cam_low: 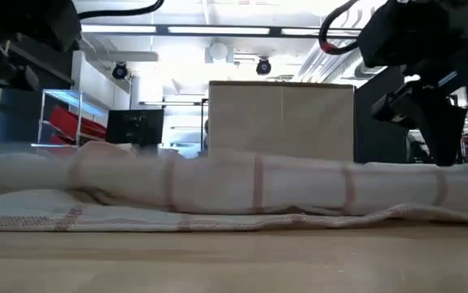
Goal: Fold towel
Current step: Fold the white squared towel
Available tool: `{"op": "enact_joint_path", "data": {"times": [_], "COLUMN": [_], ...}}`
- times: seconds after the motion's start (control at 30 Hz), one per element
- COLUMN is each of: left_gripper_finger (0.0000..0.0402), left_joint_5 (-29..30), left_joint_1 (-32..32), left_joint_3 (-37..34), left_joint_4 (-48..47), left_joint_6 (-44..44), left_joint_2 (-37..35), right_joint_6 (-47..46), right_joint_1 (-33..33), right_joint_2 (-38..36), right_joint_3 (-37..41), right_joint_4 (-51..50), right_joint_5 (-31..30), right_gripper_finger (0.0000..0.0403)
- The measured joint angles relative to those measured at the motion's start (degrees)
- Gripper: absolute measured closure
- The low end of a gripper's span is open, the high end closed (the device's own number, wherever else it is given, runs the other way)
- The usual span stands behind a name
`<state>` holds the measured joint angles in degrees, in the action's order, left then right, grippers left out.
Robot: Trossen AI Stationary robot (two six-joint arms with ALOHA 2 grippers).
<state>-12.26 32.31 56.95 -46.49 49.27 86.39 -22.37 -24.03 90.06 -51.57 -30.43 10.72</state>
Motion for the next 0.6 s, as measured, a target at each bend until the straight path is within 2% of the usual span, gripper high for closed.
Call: {"op": "enact_joint_path", "data": {"times": [0.1, 0.27, 0.43, 0.5, 0.6], "left_gripper_finger": [0.0281, 0.0276, 0.0289, 0.03, 0.0323], "left_joint_5": [-0.45, 4.42, 5.07, 9.42, 20.82], "left_joint_1": [1.19, 4.02, 3.6, 3.24, 3.22], "left_joint_3": [0.0, 0.04, 1.73, 4.11, 6.61], "left_joint_4": [6.23, 12.29, 5.18, -0.8, -10.64], "left_joint_6": [2.42, 5.31, 11.34, 13.26, 17.25], "left_joint_2": [0.29, 2.86, 1.75, -0.12, -3.17], "right_joint_6": [-0.13, -0.17, -6.05, -8.24, -13.73], "right_joint_1": [-1.17, -2.94, -2.37, -1.96, -1.41], "right_joint_2": [0.0, 0.0, -2.76, -5.04, -8.32], "right_joint_3": [0.0, 0.0, -0.01, -0.02, -0.07], "right_joint_4": [0.01, -0.42, -2.4, -2.05, -1.37], "right_joint_5": [0.03, 0.02, -1.31, -3.75, -12.23], "right_gripper_finger": [0.022, 0.0217, 0.0244, 0.0262, 0.0295]}}
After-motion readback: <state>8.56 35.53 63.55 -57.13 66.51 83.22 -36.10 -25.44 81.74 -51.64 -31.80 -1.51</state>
